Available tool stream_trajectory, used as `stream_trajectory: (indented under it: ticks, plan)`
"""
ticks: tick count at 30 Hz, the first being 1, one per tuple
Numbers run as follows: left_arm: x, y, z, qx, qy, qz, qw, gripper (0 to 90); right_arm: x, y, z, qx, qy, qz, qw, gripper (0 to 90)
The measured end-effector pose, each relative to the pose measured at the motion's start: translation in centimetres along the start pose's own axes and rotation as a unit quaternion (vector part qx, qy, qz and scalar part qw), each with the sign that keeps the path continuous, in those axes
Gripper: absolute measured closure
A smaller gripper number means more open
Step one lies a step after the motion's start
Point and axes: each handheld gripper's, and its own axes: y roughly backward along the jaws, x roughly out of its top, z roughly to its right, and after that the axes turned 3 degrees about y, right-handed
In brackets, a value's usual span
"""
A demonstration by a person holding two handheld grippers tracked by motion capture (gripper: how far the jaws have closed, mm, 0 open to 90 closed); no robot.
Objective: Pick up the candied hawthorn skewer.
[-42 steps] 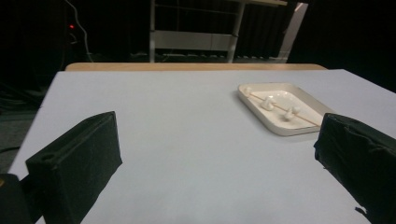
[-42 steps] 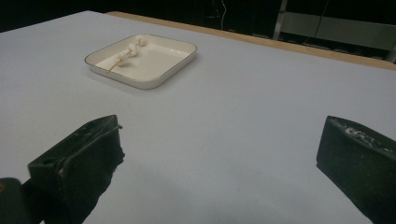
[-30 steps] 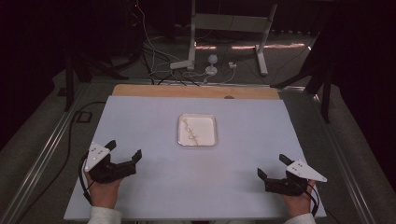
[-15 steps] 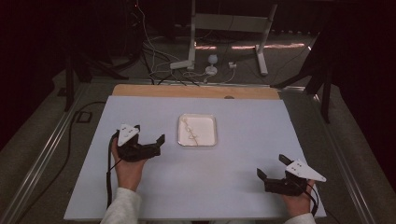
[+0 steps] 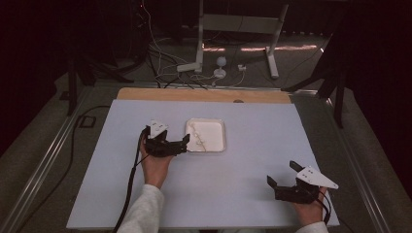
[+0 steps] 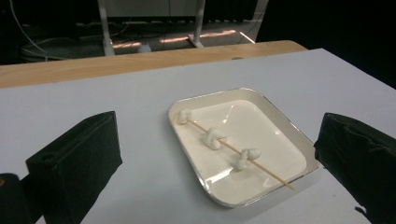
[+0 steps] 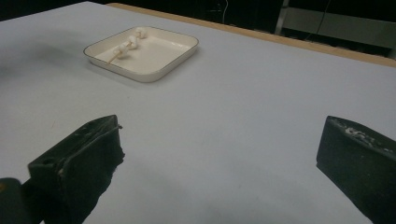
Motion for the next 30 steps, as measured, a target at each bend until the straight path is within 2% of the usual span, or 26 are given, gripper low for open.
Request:
stream_trajectory:
  ticks: [9,16,20,21,23,26,27,29,30]
  plan:
    - [-0.3,-2.6,1.7,0.000,-0.007,-0.027,0.9996,0.9,0.0,0.0,0.0,0.001,0.001,-0.002,1.0000,0.0]
    - [-1.1,-4.5,2.9,-0.001,-0.014,-0.056,0.9983,1.0,0.0,-0.1,-0.1,0.001,0.005,-0.003,1.0000,0.0]
    - [-1.6,-5.6,3.7,-0.003,-0.011,-0.084,0.9964,3.0,0.0,-0.1,-0.1,0.001,0.006,-0.004,1.0000,0.0]
    - [-1.6,-5.6,3.7,-0.003,-0.011,-0.084,0.9964,3.1,0.0,-0.1,-0.1,0.001,0.006,-0.003,1.0000,0.0]
    - [-1.8,-6.3,4.4,0.008,-0.020,-0.101,0.9947,2.5,0.0,-0.1,-0.1,0.001,0.006,-0.004,1.0000,0.0]
    - [-2.0,-6.8,4.8,0.008,-0.016,-0.109,0.9939,1.4,0.0,-0.1,-0.1,0.002,0.005,-0.005,1.0000,0.0]
    - [-2.2,-7.3,5.2,0.014,-0.018,-0.123,0.9922,1.4,0.0,-0.1,-0.1,0.002,0.006,-0.005,1.0000,0.0]
    - [-2.4,-7.6,5.4,0.013,-0.018,-0.128,0.9915,1.4,0.0,-0.1,-0.1,0.002,0.007,-0.005,1.0000,0.0]
    - [-2.6,-8.0,5.6,0.017,-0.023,-0.140,0.9898,4.2,0.0,-0.1,-0.1,0.002,0.008,-0.006,1.0000,0.0]
